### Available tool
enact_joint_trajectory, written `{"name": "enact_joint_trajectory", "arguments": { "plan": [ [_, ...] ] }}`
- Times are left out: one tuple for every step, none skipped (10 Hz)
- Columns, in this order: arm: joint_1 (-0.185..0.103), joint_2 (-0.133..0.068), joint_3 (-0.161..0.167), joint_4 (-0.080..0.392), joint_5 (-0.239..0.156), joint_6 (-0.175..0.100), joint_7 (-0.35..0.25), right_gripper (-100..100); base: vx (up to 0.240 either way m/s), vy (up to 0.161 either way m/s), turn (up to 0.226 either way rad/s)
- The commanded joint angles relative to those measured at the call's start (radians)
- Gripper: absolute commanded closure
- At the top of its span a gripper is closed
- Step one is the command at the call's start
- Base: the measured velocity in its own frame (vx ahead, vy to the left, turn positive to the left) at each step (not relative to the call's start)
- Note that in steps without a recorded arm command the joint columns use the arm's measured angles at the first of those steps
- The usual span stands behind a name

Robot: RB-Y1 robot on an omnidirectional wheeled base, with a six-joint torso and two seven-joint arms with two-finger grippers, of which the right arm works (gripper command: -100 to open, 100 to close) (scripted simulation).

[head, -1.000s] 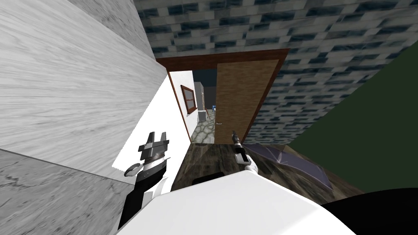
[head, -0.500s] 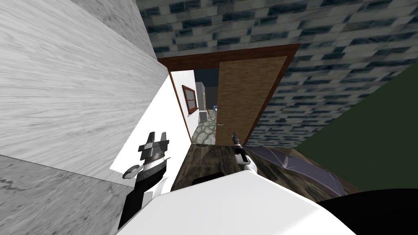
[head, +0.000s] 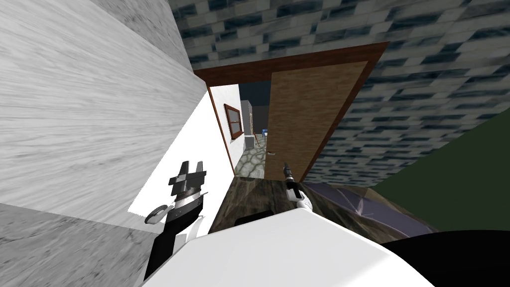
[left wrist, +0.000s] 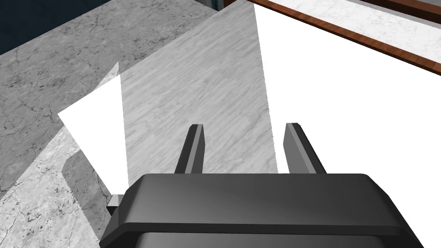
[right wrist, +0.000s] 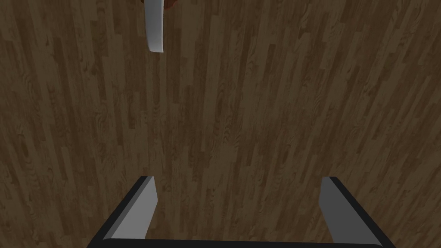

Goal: Pull the door open

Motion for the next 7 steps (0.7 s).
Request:
{"name": "enact_joint_trajectory", "arguments": {
  "plan": [
    [-0.019,-0.001,-0.017,0.046,0.006,-0.013,-0.005,-100,0.112,-0.016,0.077],
    [-0.030,-0.001,-0.026,0.073,0.010,-0.020,-0.008,-100,0.101,-0.016,0.064],
    [-0.030,-0.001,-0.026,0.073,0.010,-0.020,-0.008,-100,0.061,-0.010,0.009],
    [-0.041,-0.001,-0.035,0.100,0.013,-0.028,-0.010,-100,0.051,-0.004,0.027],
    [-0.052,-0.001,-0.044,0.127,0.017,-0.035,-0.012,-100,0.069,-0.003,0.068],
    [-0.062,-0.001,-0.054,0.153,0.021,-0.042,-0.014,-100,0.086,-0.009,0.060],
    [-0.073,0.000,-0.063,0.177,0.024,-0.050,-0.017,-100,0.081,-0.030,0.062]
  ]
}}
